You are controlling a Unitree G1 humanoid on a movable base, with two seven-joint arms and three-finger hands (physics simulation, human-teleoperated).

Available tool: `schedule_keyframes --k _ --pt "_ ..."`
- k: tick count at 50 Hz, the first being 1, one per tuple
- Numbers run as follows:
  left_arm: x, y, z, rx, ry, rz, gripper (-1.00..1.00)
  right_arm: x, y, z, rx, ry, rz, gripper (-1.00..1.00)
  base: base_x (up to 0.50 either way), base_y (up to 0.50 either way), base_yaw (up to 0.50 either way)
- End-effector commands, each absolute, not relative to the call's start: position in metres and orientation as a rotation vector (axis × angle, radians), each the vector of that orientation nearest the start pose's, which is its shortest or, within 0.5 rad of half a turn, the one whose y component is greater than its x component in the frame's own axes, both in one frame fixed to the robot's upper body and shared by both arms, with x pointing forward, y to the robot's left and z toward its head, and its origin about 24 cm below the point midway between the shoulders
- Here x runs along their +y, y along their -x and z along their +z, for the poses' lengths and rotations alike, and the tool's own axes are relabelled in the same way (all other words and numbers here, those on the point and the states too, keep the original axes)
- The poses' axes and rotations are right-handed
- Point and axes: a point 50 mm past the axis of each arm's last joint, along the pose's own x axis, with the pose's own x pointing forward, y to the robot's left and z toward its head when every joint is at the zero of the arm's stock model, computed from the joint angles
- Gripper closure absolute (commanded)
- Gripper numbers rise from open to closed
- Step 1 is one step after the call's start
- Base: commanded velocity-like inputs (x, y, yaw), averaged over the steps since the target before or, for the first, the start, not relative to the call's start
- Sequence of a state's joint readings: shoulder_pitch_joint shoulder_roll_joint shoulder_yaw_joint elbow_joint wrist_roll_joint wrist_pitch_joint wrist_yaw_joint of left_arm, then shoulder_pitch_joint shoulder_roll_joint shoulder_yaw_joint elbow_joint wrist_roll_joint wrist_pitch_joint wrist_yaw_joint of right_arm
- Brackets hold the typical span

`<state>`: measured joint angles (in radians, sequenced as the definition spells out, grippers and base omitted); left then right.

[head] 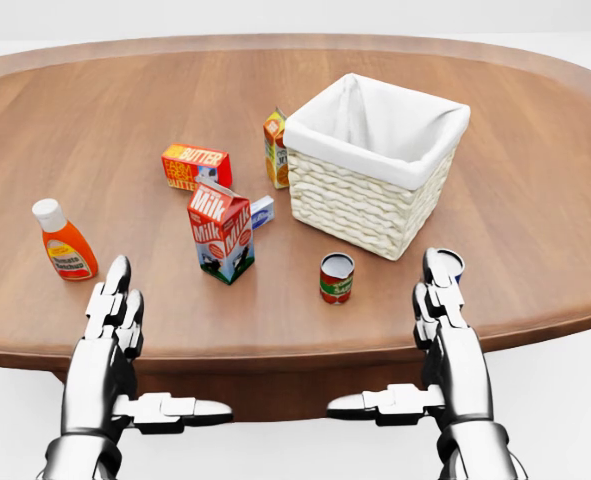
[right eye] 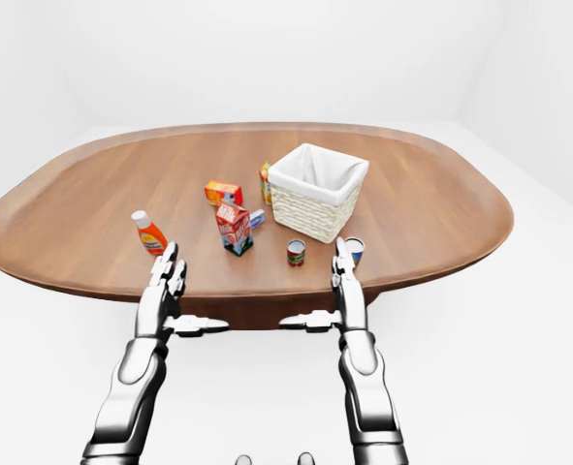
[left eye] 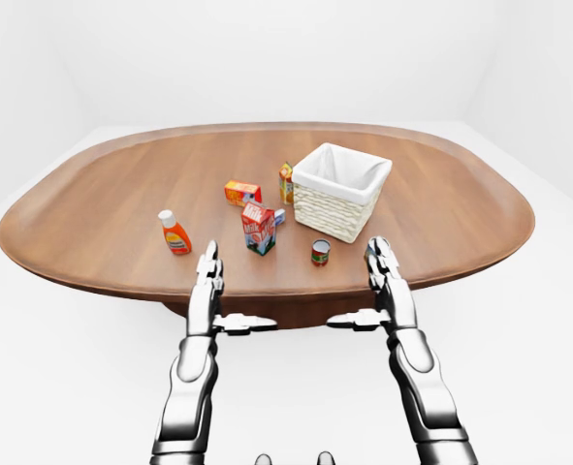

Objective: Pick up the tomato sauce, and put it in the basket.

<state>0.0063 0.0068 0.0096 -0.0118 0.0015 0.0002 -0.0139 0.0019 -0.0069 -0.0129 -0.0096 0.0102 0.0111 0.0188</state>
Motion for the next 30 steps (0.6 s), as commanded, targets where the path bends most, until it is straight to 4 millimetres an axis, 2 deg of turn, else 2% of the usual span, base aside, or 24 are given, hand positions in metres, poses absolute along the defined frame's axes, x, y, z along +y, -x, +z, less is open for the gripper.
schedule_keyframes --k 1,13,16,30 --pt "0.157 -0.248 0.049 -0.023 -0.034 -0.007 -1.0 -0.156 -0.25 0.048 0.002 -0.009 0.025 -1.0 0.0 0.0 0.0" --pt "0.159 -0.246 0.059 -0.027 -0.031 -0.007 -1.0 -0.158 -0.242 0.076 -0.102 -0.022 0.028 -1.0 0.0 0.0 0.0" --pt "0.158 -0.245 0.067 -0.06 -0.034 -0.011 -1.0 -0.159 -0.239 0.088 -0.153 -0.026 0.029 -1.0 0.0 0.0 0.0" --pt "0.163 -0.246 0.078 -0.104 -0.045 -0.004 -1.0 -0.162 -0.236 0.104 -0.221 -0.035 0.024 -1.0 0.0 0.0 0.0"
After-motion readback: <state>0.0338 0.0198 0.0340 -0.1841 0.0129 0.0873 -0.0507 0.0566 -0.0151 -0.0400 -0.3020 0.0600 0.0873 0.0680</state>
